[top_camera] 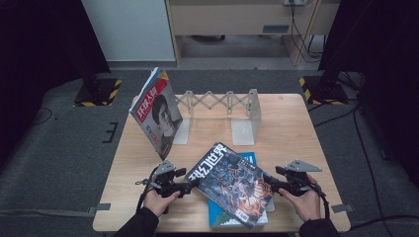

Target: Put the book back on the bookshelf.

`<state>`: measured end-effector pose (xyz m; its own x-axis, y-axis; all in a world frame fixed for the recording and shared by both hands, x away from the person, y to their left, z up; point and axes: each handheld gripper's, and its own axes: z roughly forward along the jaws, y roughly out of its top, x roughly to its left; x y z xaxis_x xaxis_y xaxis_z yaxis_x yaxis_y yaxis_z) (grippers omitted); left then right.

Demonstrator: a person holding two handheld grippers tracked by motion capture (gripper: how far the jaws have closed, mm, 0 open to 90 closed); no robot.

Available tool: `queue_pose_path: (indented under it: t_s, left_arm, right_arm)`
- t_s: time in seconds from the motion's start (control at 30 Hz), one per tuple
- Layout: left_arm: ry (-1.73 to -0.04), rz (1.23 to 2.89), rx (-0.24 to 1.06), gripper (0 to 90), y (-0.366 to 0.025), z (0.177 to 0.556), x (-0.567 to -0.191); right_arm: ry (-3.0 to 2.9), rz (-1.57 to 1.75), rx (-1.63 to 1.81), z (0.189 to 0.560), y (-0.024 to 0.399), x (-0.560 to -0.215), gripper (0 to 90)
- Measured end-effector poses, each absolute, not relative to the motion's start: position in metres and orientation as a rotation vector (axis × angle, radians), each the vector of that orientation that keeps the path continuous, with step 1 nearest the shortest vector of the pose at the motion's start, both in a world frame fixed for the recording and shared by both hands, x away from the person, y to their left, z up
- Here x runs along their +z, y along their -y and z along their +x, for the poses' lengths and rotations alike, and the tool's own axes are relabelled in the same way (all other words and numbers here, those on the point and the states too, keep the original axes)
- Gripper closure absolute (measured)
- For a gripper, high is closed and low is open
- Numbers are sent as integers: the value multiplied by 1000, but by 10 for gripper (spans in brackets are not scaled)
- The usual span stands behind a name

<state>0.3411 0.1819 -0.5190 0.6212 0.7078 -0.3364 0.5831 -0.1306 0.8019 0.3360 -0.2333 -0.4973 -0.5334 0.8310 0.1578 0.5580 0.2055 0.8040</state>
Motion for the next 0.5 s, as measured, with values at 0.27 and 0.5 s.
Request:
queue_pose_path:
  t_s: [0.27, 0.5]
  left_arm:
    - [-1059, 1774, 48, 198, -176, 343, -525]
    - [-1062, 1758, -22, 248, -173, 345, -527]
  right_arm:
    - [-2195, 1301, 1252, 336, 228, -499, 345]
    - [-2188, 1307, 1271, 337, 227, -502, 337]
